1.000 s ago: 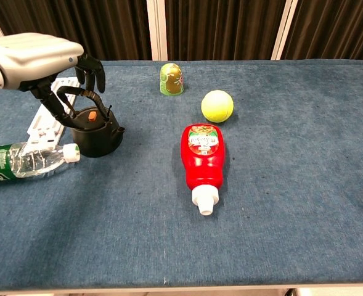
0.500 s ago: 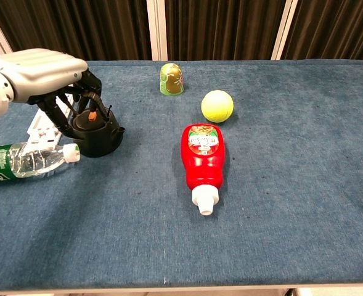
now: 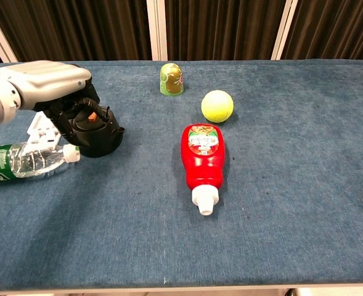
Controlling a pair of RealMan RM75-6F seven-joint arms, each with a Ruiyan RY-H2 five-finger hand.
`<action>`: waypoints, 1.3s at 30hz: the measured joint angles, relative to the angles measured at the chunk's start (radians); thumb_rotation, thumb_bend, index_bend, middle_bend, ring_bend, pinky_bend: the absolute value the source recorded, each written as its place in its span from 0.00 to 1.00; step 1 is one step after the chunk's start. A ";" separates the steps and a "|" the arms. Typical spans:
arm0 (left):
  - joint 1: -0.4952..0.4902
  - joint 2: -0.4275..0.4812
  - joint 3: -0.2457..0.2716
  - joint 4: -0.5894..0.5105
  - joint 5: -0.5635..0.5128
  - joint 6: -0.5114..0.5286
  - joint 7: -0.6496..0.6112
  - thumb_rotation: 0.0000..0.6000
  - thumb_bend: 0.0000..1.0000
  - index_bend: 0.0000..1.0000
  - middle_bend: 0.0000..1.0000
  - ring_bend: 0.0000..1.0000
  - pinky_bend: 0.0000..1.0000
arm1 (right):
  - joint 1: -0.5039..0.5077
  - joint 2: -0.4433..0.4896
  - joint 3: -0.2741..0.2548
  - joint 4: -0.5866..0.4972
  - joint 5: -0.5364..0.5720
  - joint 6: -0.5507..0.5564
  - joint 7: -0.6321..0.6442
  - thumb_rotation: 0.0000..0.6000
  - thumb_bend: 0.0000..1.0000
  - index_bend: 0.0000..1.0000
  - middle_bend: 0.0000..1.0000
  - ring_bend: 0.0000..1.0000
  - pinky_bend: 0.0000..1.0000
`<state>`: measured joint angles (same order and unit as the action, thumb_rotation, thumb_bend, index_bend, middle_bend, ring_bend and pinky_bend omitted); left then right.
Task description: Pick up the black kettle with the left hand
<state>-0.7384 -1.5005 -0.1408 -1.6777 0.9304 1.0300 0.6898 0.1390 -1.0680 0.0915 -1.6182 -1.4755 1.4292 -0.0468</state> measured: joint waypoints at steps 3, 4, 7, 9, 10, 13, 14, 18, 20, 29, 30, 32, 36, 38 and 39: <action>-0.003 0.002 0.001 0.005 -0.009 -0.016 -0.027 1.00 0.10 0.87 0.94 0.82 0.00 | 0.000 -0.001 0.001 0.000 0.002 0.001 0.000 1.00 0.07 0.00 0.00 0.00 0.00; -0.003 0.003 0.001 0.006 -0.011 -0.020 -0.036 0.98 0.10 0.89 0.96 0.84 0.00 | 0.000 -0.002 0.001 0.000 0.002 0.001 0.000 1.00 0.07 0.00 0.00 0.00 0.00; -0.004 0.007 0.001 0.007 -0.015 -0.037 -0.072 0.85 0.10 0.93 0.99 0.87 0.00 | 0.001 -0.003 0.002 0.000 0.004 0.000 -0.002 1.00 0.07 0.00 0.00 0.00 0.00; -0.003 0.010 0.000 0.009 -0.014 -0.047 -0.104 0.71 0.10 0.96 1.00 0.88 0.00 | 0.002 -0.004 0.003 -0.001 0.006 0.000 -0.003 1.00 0.07 0.00 0.00 0.00 0.00; -0.003 0.010 -0.001 0.011 -0.012 -0.050 -0.119 0.61 0.10 0.97 1.00 0.90 0.00 | 0.002 -0.004 0.004 -0.002 0.006 0.000 -0.003 1.00 0.07 0.00 0.00 0.00 0.00; 0.000 0.009 -0.008 0.022 -0.004 -0.056 -0.169 0.33 0.09 1.00 1.00 0.94 0.00 | 0.002 -0.005 0.005 -0.005 0.008 0.001 -0.005 1.00 0.07 0.00 0.00 0.00 0.00; 0.001 0.008 -0.011 0.027 0.000 -0.056 -0.188 0.29 0.09 1.00 1.00 0.95 0.00 | 0.002 -0.005 0.005 -0.005 0.008 0.000 -0.006 1.00 0.07 0.00 0.00 0.00 0.00; 0.004 0.002 -0.025 0.049 0.012 -0.051 -0.236 0.20 0.08 1.00 1.00 0.98 0.04 | 0.001 -0.005 0.005 -0.009 0.012 0.000 -0.010 1.00 0.07 0.00 0.00 0.00 0.00; 0.004 -0.005 -0.030 0.059 0.016 -0.038 -0.241 0.19 0.08 1.00 1.00 0.99 0.13 | 0.001 -0.005 0.005 -0.009 0.013 0.000 -0.010 1.00 0.07 0.00 0.00 0.00 0.00; -0.003 -0.036 -0.044 0.095 0.028 0.028 -0.204 0.50 0.17 1.00 1.00 1.00 0.31 | -0.002 -0.005 0.004 -0.007 0.015 0.003 -0.002 1.00 0.07 0.00 0.00 0.00 0.00; -0.004 -0.038 -0.044 0.100 0.032 0.034 -0.198 0.52 0.19 1.00 1.00 1.00 0.33 | -0.003 -0.005 0.004 -0.006 0.015 0.004 -0.001 1.00 0.07 0.00 0.00 0.00 0.00; -0.005 -0.040 -0.046 0.108 0.033 0.044 -0.193 0.52 0.20 1.00 1.00 1.00 0.36 | -0.004 -0.005 0.004 -0.005 0.015 0.005 0.001 1.00 0.07 0.00 0.00 0.00 0.00; -0.002 -0.041 -0.051 0.116 0.033 0.059 -0.193 0.51 0.22 1.00 1.00 1.00 0.44 | -0.006 -0.008 0.002 0.000 0.012 0.007 0.006 1.00 0.07 0.00 0.00 0.00 0.00; 0.000 -0.040 -0.055 0.116 0.031 0.061 -0.200 0.49 0.23 1.00 1.00 1.00 0.47 | -0.006 -0.009 0.000 0.002 0.010 0.007 0.009 1.00 0.07 0.00 0.00 0.00 0.00; 0.001 -0.039 -0.057 0.115 0.030 0.062 -0.204 0.46 0.24 1.00 1.00 1.00 0.48 | -0.006 -0.010 0.000 0.003 0.010 0.007 0.011 1.00 0.07 0.00 0.00 0.00 0.00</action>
<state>-0.7373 -1.5399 -0.1983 -1.5624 0.9609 1.0917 0.4856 0.1330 -1.0780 0.0919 -1.6148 -1.4654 1.4360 -0.0362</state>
